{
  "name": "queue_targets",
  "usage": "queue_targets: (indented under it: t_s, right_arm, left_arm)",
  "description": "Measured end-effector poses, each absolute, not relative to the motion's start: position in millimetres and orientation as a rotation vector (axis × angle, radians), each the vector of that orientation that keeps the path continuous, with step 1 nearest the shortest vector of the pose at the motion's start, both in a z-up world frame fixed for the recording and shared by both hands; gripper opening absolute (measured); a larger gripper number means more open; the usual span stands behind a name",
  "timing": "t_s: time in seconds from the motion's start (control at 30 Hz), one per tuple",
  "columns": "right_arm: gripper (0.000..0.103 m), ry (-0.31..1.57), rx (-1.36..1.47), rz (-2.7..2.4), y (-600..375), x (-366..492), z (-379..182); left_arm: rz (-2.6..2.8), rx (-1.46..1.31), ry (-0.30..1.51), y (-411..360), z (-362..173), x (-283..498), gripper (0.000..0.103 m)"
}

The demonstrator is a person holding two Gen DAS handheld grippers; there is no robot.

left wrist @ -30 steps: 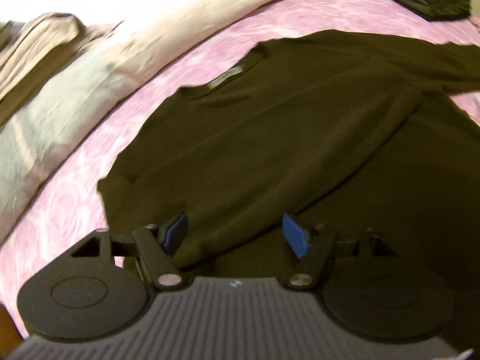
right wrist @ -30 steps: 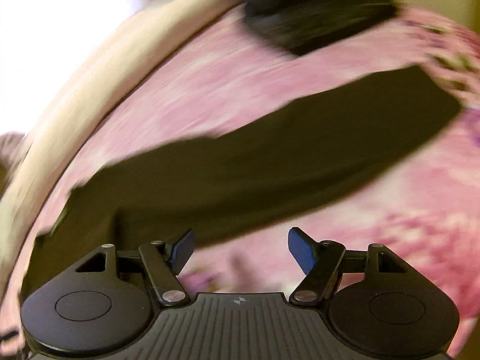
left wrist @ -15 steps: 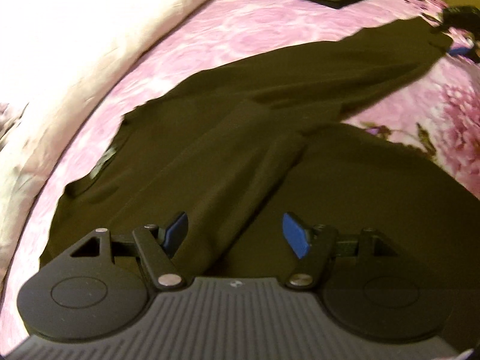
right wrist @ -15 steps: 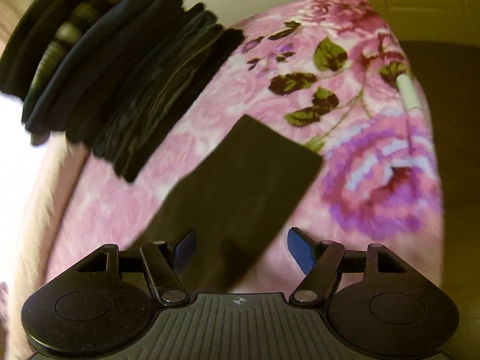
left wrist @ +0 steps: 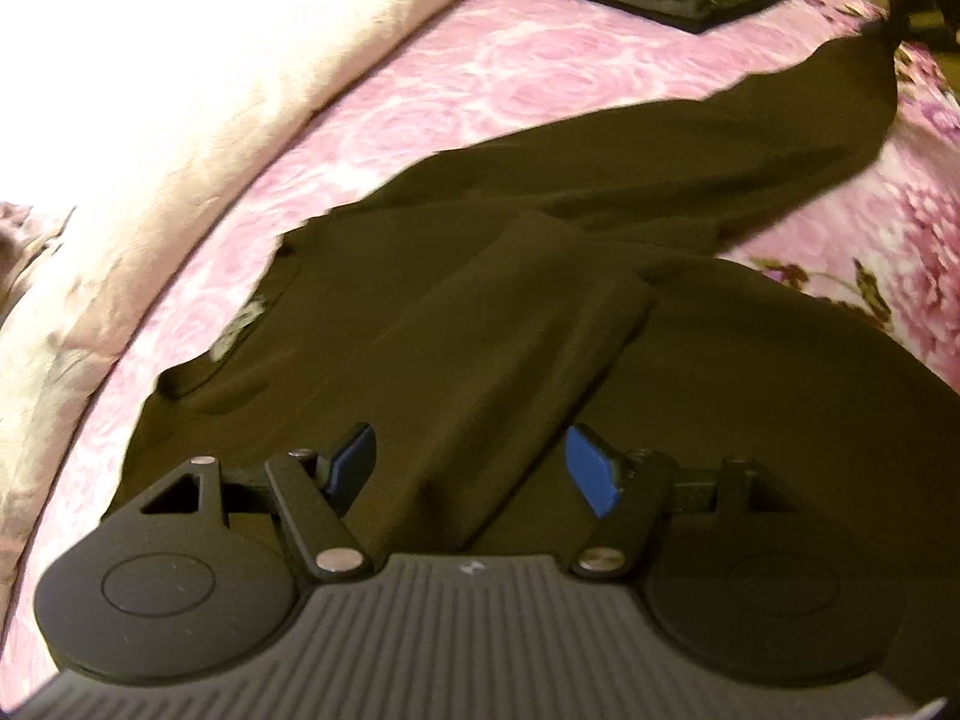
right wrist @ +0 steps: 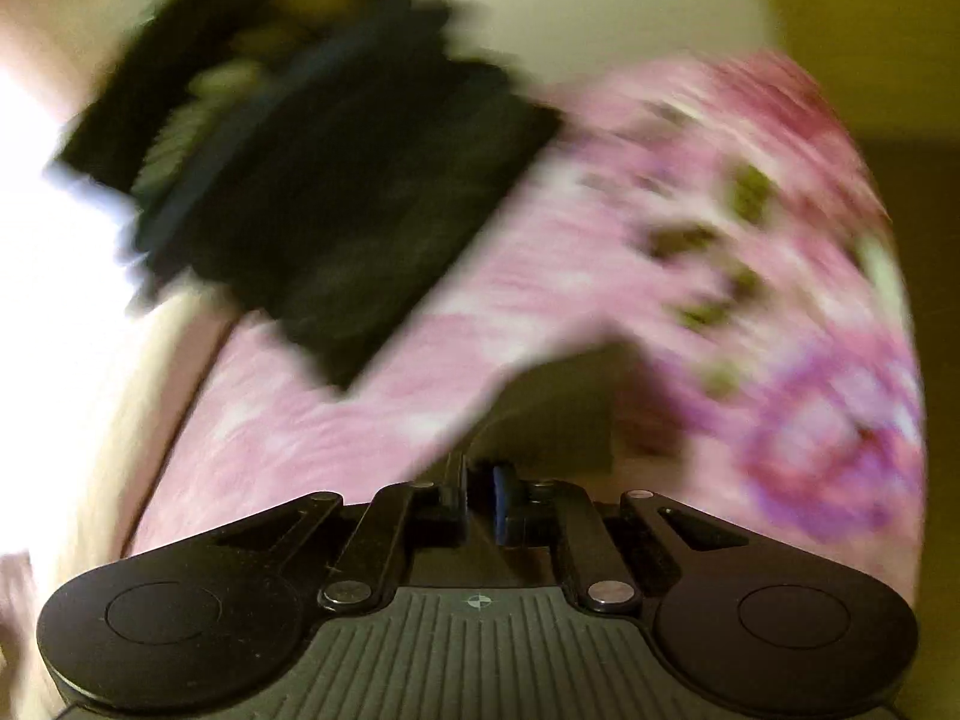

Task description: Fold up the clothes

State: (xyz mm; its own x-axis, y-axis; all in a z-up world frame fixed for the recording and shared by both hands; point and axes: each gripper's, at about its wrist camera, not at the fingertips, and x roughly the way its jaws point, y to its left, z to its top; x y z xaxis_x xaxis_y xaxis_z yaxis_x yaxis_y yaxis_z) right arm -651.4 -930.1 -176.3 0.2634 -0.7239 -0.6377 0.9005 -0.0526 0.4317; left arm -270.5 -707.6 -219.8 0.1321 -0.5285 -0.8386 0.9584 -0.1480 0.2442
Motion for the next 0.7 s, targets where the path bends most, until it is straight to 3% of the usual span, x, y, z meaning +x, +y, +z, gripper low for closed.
queue_targets:
  t_s: [0.27, 0.37, 0.43, 0.47, 0.5, 0.7]
  right_arm:
    - [0.007, 0.191, 0.457, -0.793, -820.1, -401.0, -52.9]
    - [0.007, 0.215, 0.359, -0.521, -743.7, -307.8, -54.3]
    - [0.011, 0.361, 0.232, -0.407, -696.2, -248.4, -86.3]
    - [0.050, 0.439, 0.186, -0.382, -674.9, -223.3, -107.7]
    - [0.082, 0.503, 0.183, -0.350, -659.6, -205.9, -128.3]
    - [0.083, 0.696, 0.278, -0.308, -623.5, -197.5, -183.7]
  left_arm:
    - [-1.252, 0.926, 0.610, -638.1, -189.9, -195.1, 0.067]
    - [-1.163, 0.919, 0.644, -599.7, -183.5, -156.9, 0.067]
    - [-1.101, 0.919, 0.670, -572.5, -181.1, -131.0, 0.067]
    - [-1.071, 0.919, 0.679, -559.4, -180.4, -119.3, 0.067]
    - [-1.040, 0.918, 0.689, -546.3, -179.8, -107.7, 0.067]
    - [-0.975, 0.903, 0.735, -505.2, -185.7, -67.3, 0.067]
